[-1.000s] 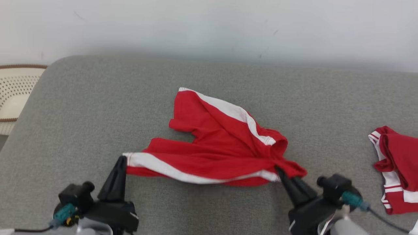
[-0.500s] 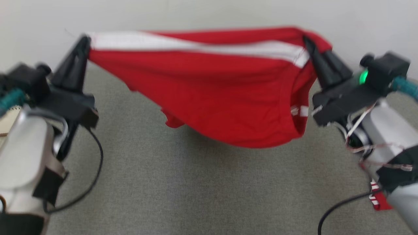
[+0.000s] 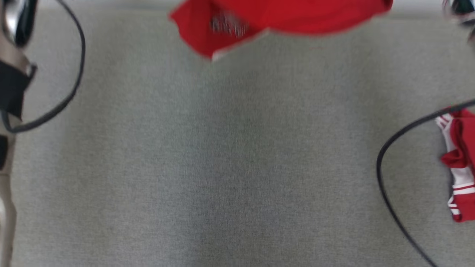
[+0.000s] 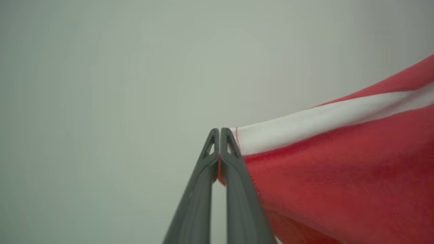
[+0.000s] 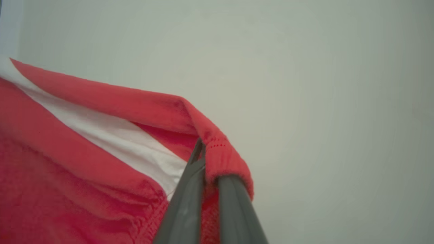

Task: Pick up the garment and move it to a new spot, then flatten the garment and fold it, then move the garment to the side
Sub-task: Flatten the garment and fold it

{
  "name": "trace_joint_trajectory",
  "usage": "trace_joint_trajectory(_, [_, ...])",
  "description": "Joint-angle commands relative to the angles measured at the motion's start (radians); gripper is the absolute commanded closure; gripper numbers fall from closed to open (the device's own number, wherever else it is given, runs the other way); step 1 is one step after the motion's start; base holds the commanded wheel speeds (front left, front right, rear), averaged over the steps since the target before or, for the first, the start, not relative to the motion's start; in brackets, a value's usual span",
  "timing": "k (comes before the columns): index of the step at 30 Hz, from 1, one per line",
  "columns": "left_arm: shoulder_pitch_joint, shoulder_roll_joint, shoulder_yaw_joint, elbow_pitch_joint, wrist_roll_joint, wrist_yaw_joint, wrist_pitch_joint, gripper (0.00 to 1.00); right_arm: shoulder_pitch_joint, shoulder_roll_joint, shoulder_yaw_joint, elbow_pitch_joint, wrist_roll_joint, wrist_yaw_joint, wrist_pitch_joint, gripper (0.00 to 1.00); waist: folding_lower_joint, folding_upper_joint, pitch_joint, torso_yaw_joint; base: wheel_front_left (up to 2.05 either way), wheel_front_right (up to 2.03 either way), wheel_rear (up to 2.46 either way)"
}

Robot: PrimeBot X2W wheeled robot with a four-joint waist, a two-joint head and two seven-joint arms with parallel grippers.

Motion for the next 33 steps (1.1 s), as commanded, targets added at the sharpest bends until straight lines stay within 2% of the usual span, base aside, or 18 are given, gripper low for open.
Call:
trace_joint_trajectory(1, [-0.040,0.000,0.010,-0.037,0.030,0.023,-0.005,1.00,-0.068,0.014,-0.009,0.030,-0.037,-0.002,-0.006,1.00,-0.0003,-0.0002,0.167,0.012,0.00,0.00,0.00])
trace_joint_trajectory(5, [-0.089,-0.016,0.031,-0.170,0.088,0.073,-0.004,1.00,-0.195,0.055,-0.065,0.081,-0.136,-0.001,-0.009,1.00,-0.0003,-0.0002,0.206,0.030,0.00,0.00,0.00])
trace_joint_trajectory(8, [-0.040,-0.025,0.036,-0.230,0.097,0.061,-0.003,1.00,-0.185,0.077,-0.099,0.089,-0.154,-0.001,-0.008,1.00,-0.0003,-0.0002,0.230,0.039,0.00,0.00,0.00])
trace_joint_trajectory(11, [0.035,-0.042,0.057,-0.261,0.075,0.036,-0.004,1.00,-0.103,0.076,-0.039,0.071,-0.141,-0.001,-0.008,1.00,-0.0003,-0.0002,0.241,0.045,0.00,0.00,0.00])
trace_joint_trajectory(14, [0.139,-0.065,0.098,-0.274,0.045,0.008,-0.004,1.00,0.010,0.040,0.037,0.037,-0.055,-0.002,-0.008,1.00,-0.0003,-0.0002,0.242,0.051,0.00,0.00,0.00])
trace_joint_trajectory(16, [0.242,-0.095,0.124,-0.279,0.025,-0.006,-0.004,1.00,0.093,0.002,0.134,-0.003,0.019,-0.001,-0.009,1.00,-0.0003,-0.0002,0.236,0.056,0.00,0.00,0.00])
trace_joint_trajectory(20, [0.431,-0.145,0.192,-0.264,0.008,-0.028,-0.004,1.00,0.236,-0.092,0.306,-0.096,0.217,-0.001,-0.008,1.00,-0.0003,-0.0002,0.199,0.055,0.00,0.00,0.00])
trace_joint_trajectory(23, [0.572,-0.176,0.250,-0.263,0.002,-0.040,-0.004,1.00,0.329,-0.156,0.396,-0.162,0.362,-0.001,-0.007,1.00,-0.0003,-0.0002,0.153,0.046,0.00,0.00,0.00])
trace_joint_trajectory(26, [0.686,-0.198,0.301,-0.263,0.005,-0.047,-0.004,1.00,0.413,-0.203,0.431,-0.242,0.472,-0.001,0.020,1.00,-0.0003,-0.0002,0.108,0.037,0.00,0.00,0.00])
trace_joint_trajectory(31, [0.869,-0.224,0.382,-0.246,-0.015,-0.054,-0.004,1.00,0.580,-0.272,0.438,-0.375,0.612,-0.002,0.138,1.00,-0.0003,-0.0002,0.011,0.027,0.00,0.00,0.00])
trace_joint_trajectory(33, [0.895,-0.225,0.391,-0.246,-0.023,-0.055,-0.004,1.00,0.596,-0.278,0.437,-0.386,0.624,-0.002,0.142,1.00,-0.0003,-0.0002,-0.004,0.025,0.00,0.00,0.00])
